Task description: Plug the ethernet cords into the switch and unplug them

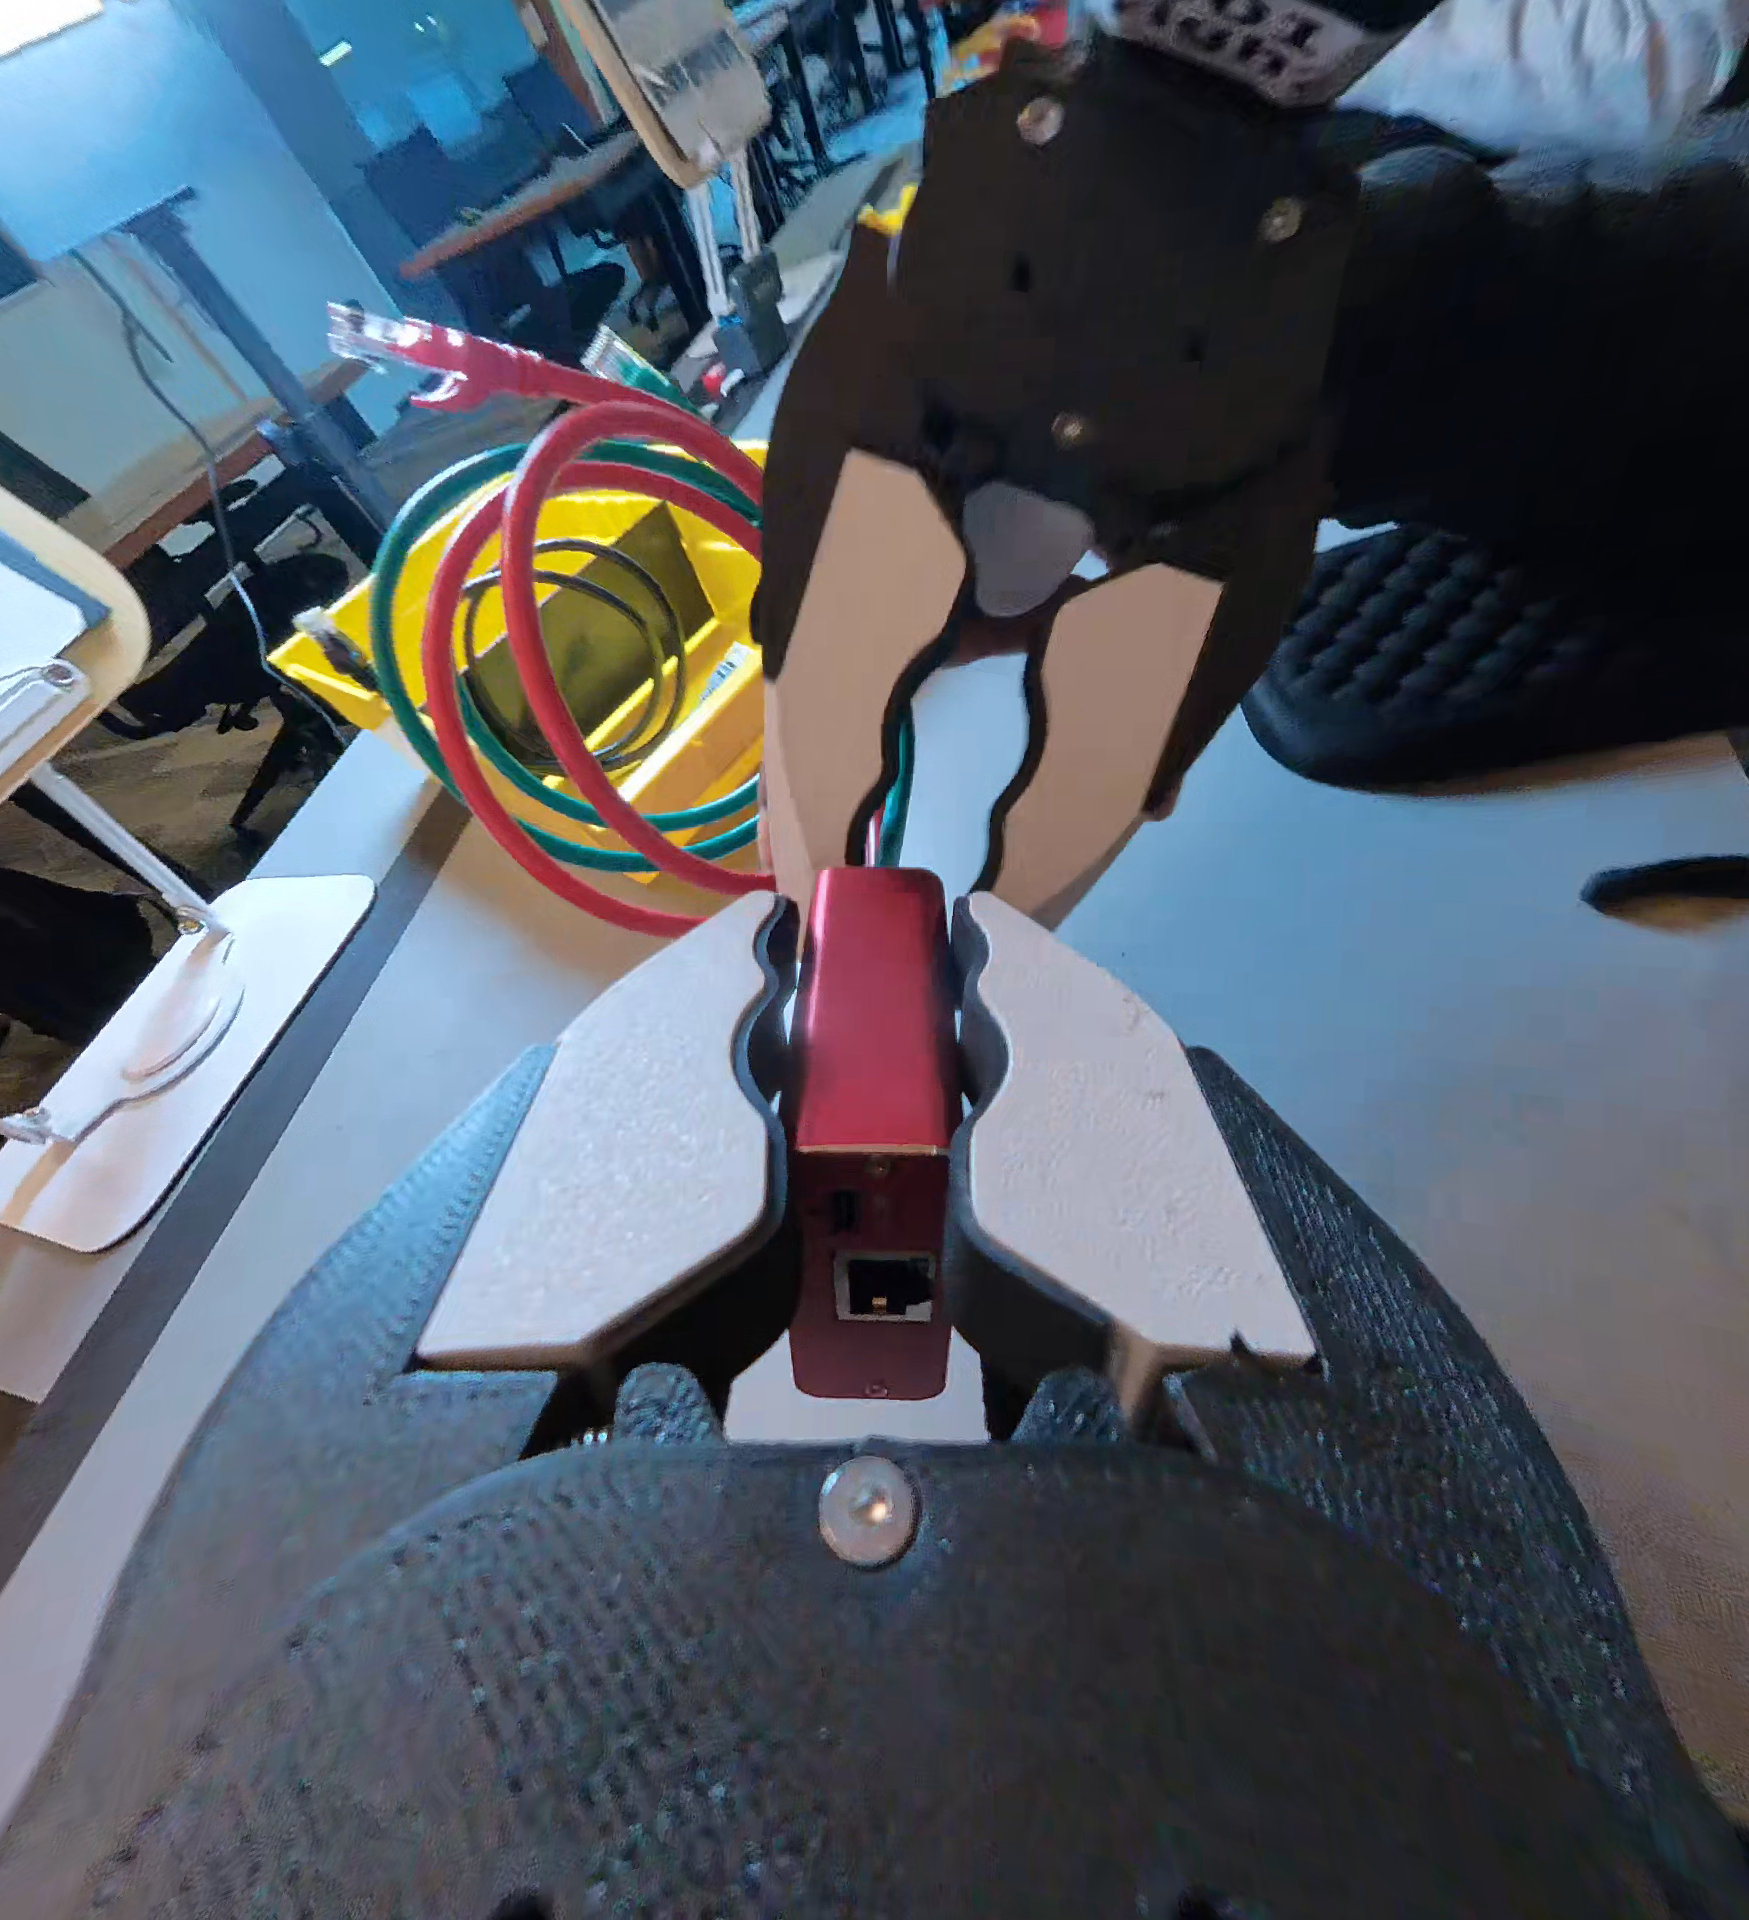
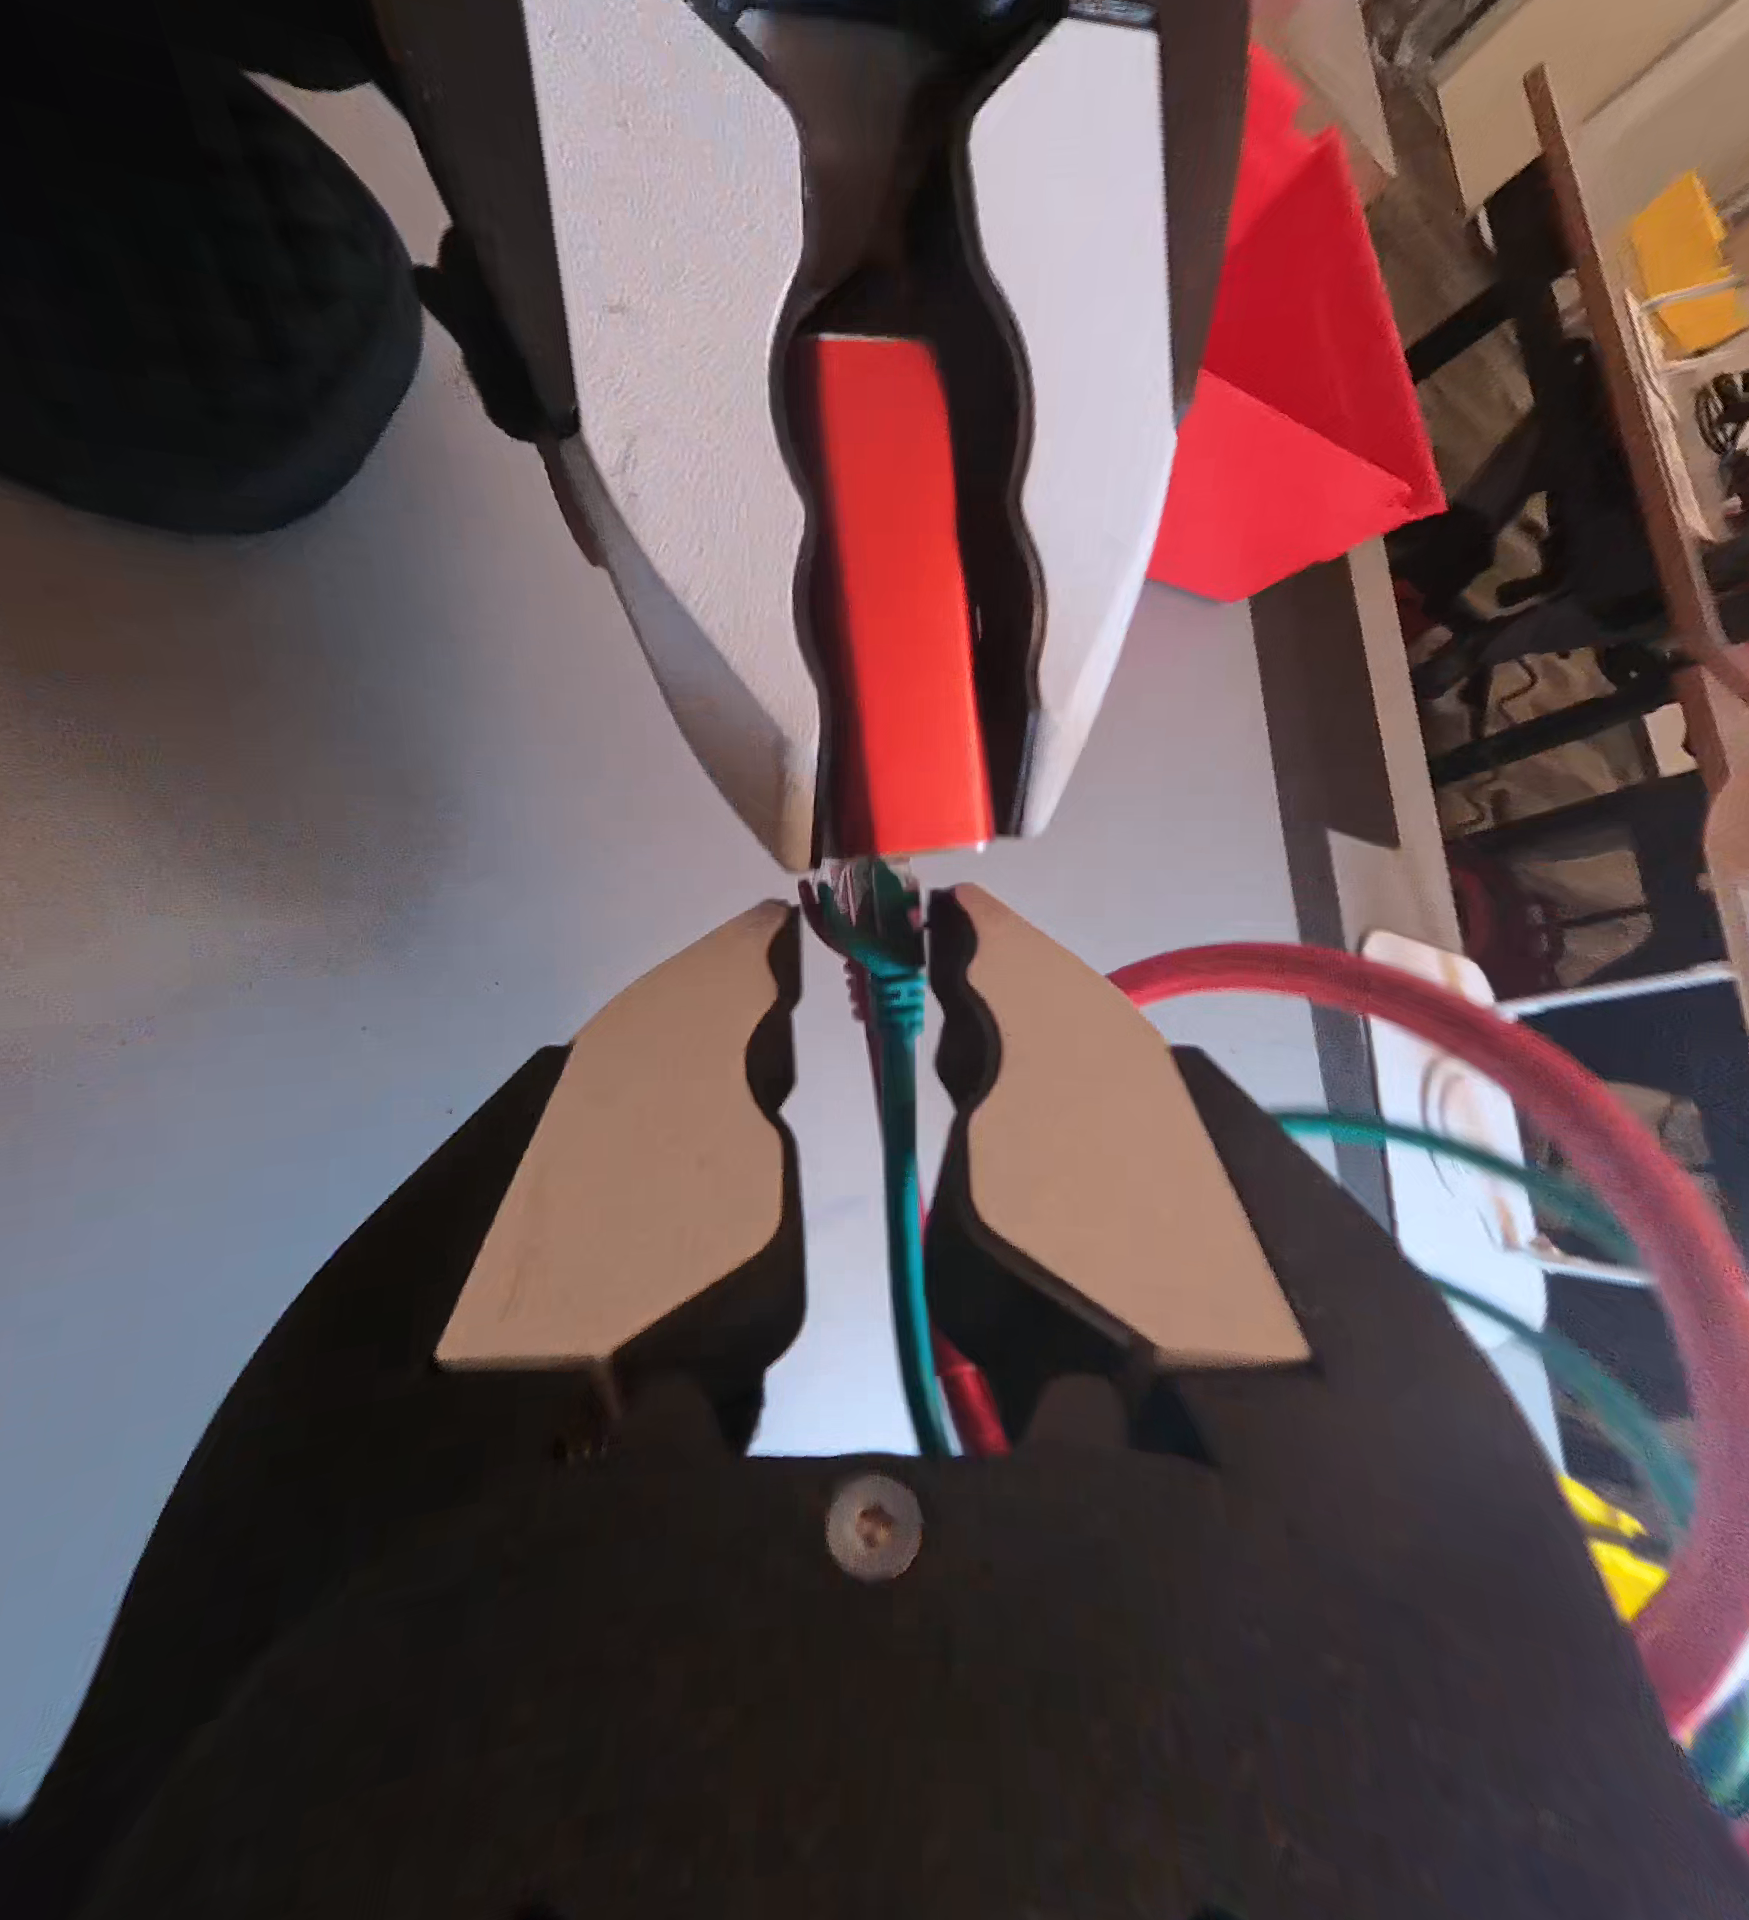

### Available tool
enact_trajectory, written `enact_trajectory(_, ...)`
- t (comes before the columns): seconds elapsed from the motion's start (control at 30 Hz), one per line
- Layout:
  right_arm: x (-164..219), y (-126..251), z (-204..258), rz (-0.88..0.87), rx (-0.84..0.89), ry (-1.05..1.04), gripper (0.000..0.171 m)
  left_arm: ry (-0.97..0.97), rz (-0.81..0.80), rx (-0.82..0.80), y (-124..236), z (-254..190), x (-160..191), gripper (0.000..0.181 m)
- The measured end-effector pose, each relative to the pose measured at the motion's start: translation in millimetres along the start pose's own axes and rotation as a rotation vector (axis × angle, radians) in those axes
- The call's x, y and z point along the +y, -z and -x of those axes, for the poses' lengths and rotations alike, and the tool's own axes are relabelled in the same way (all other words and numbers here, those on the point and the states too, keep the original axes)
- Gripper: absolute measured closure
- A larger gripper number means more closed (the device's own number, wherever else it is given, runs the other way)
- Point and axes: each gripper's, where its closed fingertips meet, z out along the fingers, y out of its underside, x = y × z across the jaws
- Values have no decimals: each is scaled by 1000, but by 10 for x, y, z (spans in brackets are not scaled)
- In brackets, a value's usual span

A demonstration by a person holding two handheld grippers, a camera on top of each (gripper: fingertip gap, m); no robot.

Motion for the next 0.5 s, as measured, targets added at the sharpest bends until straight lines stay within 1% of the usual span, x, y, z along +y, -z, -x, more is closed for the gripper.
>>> enact_trajectory(0.07,15,-38,61,-25,-46,-17,153,-34,38,10,-12,-42,44,152)
enact_trajectory(0.1,7,-35,73,-51,-68,-45,154,-31,23,10,-7,-43,30,152)
enact_trajectory(0.17,-37,-9,91,-117,-110,-103,155,2,-51,3,20,-10,-42,149)
enact_trajectory(0.23,-90,34,53,-184,-118,-162,156,76,-145,-6,94,71,-126,140)
enact_trajectory(0.3,-136,108,-6,-255,-132,-224,157,196,-251,73,220,93,-217,129)
enact_trajectory(0.4,-242,226,-82,-370,-164,-323,157,315,-377,105,339,196,-302,128)
enact_trajectory(0.5,-369,244,-27,-418,-199,-348,158,376,-432,176,281,100,-386,131)
